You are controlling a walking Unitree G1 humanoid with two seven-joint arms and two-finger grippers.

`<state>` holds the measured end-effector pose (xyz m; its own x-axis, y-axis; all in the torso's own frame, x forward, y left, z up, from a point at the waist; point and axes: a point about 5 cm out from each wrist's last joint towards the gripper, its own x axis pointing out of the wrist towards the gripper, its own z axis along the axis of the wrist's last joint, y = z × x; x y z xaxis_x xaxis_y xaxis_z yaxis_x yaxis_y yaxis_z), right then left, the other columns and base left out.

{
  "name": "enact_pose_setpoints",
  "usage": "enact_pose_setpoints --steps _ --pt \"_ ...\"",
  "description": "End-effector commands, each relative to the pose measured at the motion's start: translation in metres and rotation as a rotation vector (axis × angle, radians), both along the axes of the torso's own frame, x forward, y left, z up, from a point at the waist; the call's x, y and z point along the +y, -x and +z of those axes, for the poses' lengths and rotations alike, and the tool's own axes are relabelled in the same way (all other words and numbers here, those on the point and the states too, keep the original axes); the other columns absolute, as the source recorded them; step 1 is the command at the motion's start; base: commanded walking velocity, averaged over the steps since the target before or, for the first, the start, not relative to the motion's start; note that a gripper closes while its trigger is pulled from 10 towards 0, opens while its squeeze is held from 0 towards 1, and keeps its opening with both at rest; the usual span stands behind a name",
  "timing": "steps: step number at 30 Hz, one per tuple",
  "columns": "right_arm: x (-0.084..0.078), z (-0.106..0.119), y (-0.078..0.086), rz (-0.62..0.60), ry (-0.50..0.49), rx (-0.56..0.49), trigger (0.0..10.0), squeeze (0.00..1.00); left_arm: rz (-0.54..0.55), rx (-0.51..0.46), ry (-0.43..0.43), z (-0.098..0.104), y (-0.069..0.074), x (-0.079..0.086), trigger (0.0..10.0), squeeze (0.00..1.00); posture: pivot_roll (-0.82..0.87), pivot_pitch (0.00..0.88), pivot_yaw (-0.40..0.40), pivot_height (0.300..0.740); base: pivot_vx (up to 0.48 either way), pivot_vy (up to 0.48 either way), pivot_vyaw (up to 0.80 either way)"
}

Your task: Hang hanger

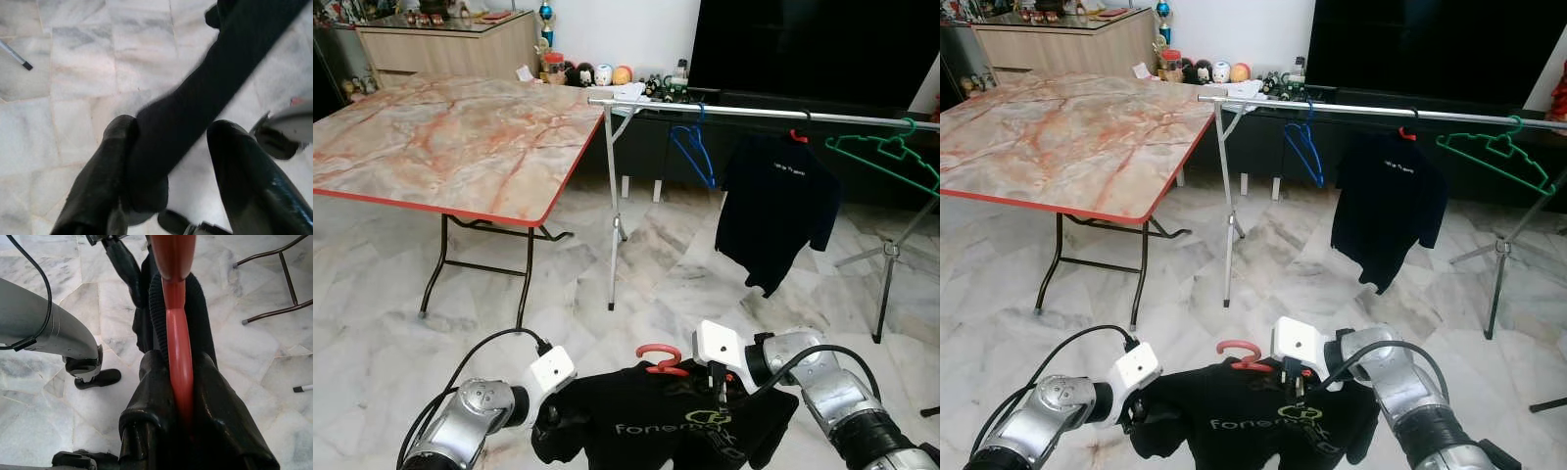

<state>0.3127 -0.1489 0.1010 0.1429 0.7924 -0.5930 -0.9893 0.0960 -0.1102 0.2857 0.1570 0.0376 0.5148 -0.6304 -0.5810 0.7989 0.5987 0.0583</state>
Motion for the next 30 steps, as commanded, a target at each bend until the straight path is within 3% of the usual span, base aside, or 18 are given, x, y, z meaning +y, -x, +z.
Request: enact_pose_setpoints --steps 1,9,11,12,23,24,25,28,29,30 --pt "0.006 0.017 -0.008 0.008 -0.04 -0.068 10.0 0.0 -0.001 -0.011 0.031 0.005 -0.002 -0.005 0.0 0.0 0.1 0.0 -0.038 0.74 0.0 0.0 0.0" --pt "0.004 0.018 -0.009 -0.004 -0.031 -0.078 10.0 0.0 -0.032 -0.002 0.083 0.012 -0.002 -0.011 0.0 0.0 0.1 0.0 -0.038 0.74 0.0 0.0 0.0" --pt "0.003 0.018 -0.009 -0.006 -0.031 -0.078 10.0 0.0 -0.044 0.008 0.053 0.011 -0.001 -0.009 0.0 0.0 0.1 0.0 -0.037 0.74 0.0 0.0 0.0" --pt "0.003 0.018 -0.01 -0.012 -0.029 -0.08 10.0 0.0 -0.074 0.027 -0.005 0.006 0.003 -0.004 0.0 0.0 0.1 0.0 -0.034 0.74 0.0 0.0 0.0" --pt "0.0 0.018 -0.011 -0.022 -0.022 -0.083 10.0 0.0 -0.079 0.022 -0.086 0.003 0.004 0.004 0.0 0.0 0.1 0.0 -0.034 0.74 0.0 0.0 0.0" --pt "0.0 0.018 -0.011 -0.021 -0.024 -0.082 10.0 0.0 -0.062 0.006 -0.097 0.003 0.002 0.004 3.8 0.0 0.1 0.0 -0.033 0.74 0.0 0.0 0.0" --pt "0.0 0.018 -0.011 -0.022 -0.024 -0.082 10.0 0.0 -0.057 0.0 -0.101 0.003 0.001 0.003 10.0 0.0 0.1 0.0 -0.032 0.74 0.0 0.0 0.0" --pt "0.001 0.018 -0.011 -0.022 -0.026 -0.082 10.0 0.0 -0.059 -0.001 -0.073 0.005 0.001 0.002 10.0 0.0 0.1 0.0 -0.033 0.74 0.0 0.0 0.0" --pt "0.001 0.018 -0.011 -0.021 -0.027 -0.082 10.0 0.0 -0.062 0.0 -0.057 0.006 0.001 0.002 10.0 0.21 0.1 0.0 -0.033 0.74 0.0 0.0 0.0" --pt "0.001 0.018 -0.01 -0.019 -0.028 -0.08 10.0 0.0 -0.074 0.008 -0.025 0.009 0.002 0.001 10.0 1.0 0.1 0.0 -0.033 0.74 0.0 0.0 0.0"
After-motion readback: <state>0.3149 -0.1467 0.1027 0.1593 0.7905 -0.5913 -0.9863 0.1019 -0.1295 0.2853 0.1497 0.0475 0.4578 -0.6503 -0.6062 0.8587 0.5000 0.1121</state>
